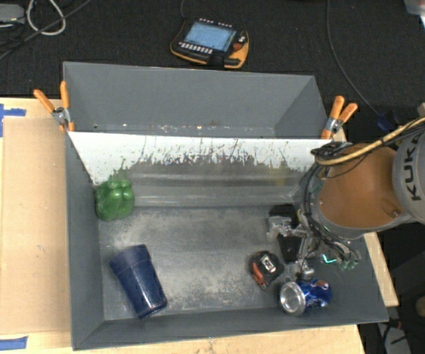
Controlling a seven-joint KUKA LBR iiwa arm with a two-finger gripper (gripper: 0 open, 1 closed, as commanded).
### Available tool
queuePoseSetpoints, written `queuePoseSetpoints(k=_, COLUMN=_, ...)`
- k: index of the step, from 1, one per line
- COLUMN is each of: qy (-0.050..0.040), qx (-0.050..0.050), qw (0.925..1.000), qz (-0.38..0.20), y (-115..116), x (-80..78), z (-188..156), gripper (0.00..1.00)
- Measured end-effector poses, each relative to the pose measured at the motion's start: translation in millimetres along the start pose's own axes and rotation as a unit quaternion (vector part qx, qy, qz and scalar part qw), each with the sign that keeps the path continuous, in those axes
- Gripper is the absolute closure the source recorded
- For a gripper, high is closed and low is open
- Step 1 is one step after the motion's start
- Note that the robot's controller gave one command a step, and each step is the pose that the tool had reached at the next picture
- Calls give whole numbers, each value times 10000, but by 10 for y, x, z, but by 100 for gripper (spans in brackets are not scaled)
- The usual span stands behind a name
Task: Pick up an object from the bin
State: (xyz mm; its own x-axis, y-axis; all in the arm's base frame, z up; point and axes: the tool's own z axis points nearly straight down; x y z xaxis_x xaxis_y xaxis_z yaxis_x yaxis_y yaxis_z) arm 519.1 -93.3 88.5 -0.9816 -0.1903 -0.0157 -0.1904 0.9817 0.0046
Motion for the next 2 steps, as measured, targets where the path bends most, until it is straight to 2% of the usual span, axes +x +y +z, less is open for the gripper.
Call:
queuePoseSetpoints(k=1, qy=-2, qx=-13, qw=9924, qz=-1230, y=445, x=-334, z=196, gripper=100)
queuePoseSetpoints(k=2, qy=-1, qx=-13, qw=9925, qz=-1226, y=445, x=-333, z=196, gripper=100)
